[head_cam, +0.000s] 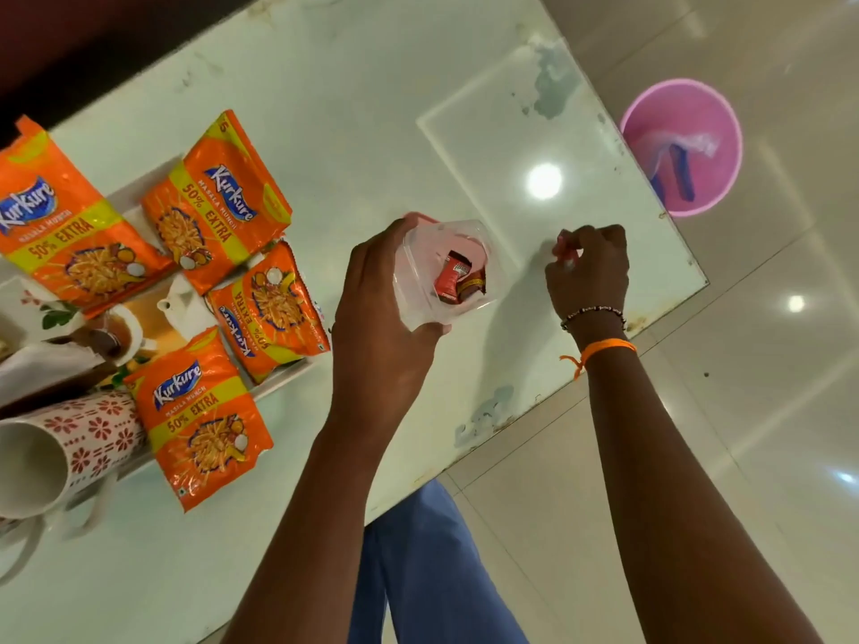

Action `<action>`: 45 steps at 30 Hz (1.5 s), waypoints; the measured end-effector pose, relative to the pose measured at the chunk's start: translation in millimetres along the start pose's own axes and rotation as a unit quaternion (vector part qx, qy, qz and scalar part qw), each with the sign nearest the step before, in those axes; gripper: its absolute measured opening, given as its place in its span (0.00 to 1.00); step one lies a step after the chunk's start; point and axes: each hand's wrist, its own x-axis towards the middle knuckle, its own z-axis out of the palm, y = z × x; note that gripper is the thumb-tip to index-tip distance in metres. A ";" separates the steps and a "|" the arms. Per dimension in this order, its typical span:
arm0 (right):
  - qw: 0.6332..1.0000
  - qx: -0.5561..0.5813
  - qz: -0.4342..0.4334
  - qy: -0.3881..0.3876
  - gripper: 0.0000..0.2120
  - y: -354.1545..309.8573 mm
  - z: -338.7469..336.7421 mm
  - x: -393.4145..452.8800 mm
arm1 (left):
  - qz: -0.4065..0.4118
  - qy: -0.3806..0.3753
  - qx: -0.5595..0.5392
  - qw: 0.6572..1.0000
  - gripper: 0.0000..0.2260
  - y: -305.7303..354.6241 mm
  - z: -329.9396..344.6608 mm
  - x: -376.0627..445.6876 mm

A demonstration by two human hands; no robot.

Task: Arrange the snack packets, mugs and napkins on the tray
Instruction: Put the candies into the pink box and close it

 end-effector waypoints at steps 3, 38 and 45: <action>0.989 0.130 -0.065 0.007 0.08 -26.5 -11.2 -21.7 | -0.015 0.000 0.004 1.000 0.38 -3.1 7.1 -2.5; 0.746 0.586 0.004 -0.316 0.33 -121.8 12.8 -97.2 | -0.095 0.151 -0.227 0.957 0.40 -58.2 -137.4 -68.0; 0.646 0.604 -0.045 -0.465 0.37 -150.0 35.2 -184.4 | -0.084 0.114 -0.283 0.949 0.39 -80.9 -185.9 -104.3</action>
